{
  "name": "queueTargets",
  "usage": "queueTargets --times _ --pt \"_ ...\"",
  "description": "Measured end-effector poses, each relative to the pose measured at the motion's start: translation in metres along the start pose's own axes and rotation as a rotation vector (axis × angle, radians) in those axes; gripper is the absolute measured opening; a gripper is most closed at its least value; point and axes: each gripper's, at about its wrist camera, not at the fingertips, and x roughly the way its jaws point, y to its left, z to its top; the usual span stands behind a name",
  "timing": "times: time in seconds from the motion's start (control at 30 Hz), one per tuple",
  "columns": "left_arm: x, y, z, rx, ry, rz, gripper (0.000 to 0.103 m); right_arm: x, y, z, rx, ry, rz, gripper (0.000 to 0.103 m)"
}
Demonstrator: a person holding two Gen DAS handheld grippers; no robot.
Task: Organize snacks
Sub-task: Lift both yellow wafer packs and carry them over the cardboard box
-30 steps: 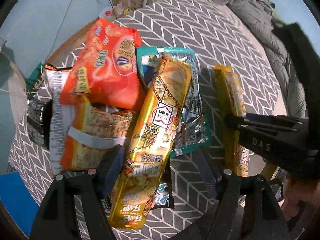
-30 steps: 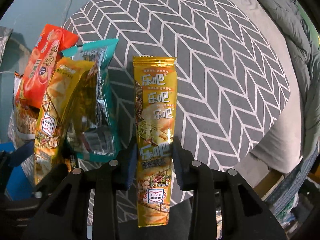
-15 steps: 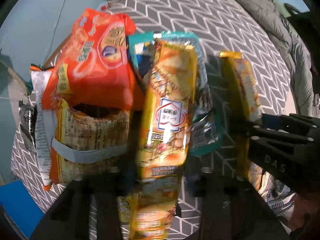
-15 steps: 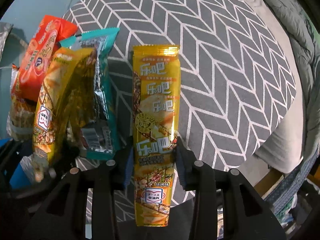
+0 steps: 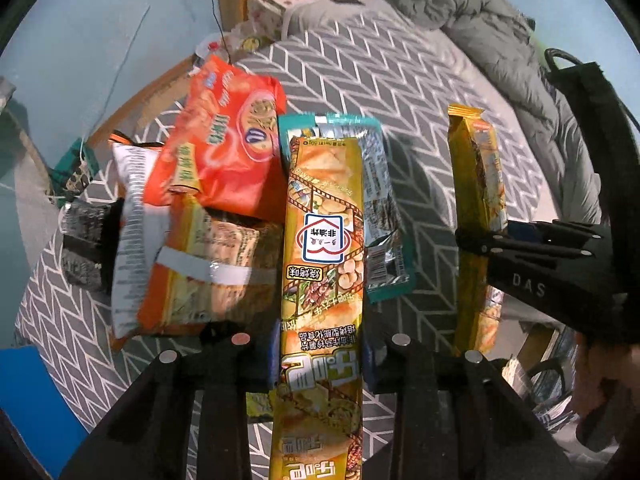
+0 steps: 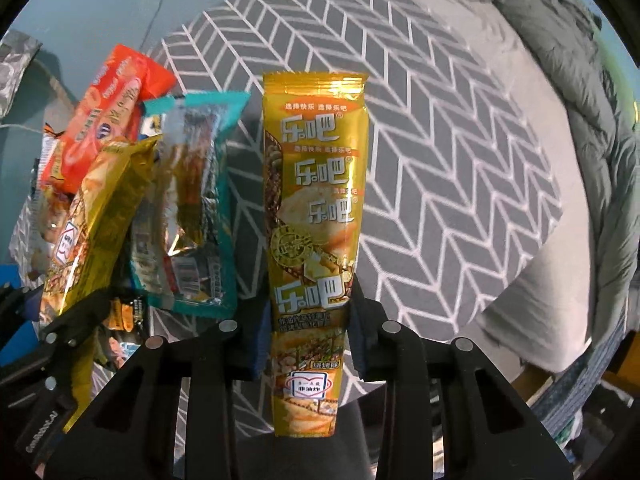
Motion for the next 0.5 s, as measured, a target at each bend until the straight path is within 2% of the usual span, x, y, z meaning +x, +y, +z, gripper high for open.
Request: queueTargets --times 0.27,0.5 --pt "-0.04 0.009 -0.008 -0.044 -0.098 -0.033 0.031 -0.033 0.009 -0.003 -0.08 -0.063 -0.025 0.03" --pt "-0.072 0.02 -0.019 -0.104 -0.17 -0.046 0.031 -0.069 0.04 -0.011 -0.173 -0.123 -0.026 0.03"
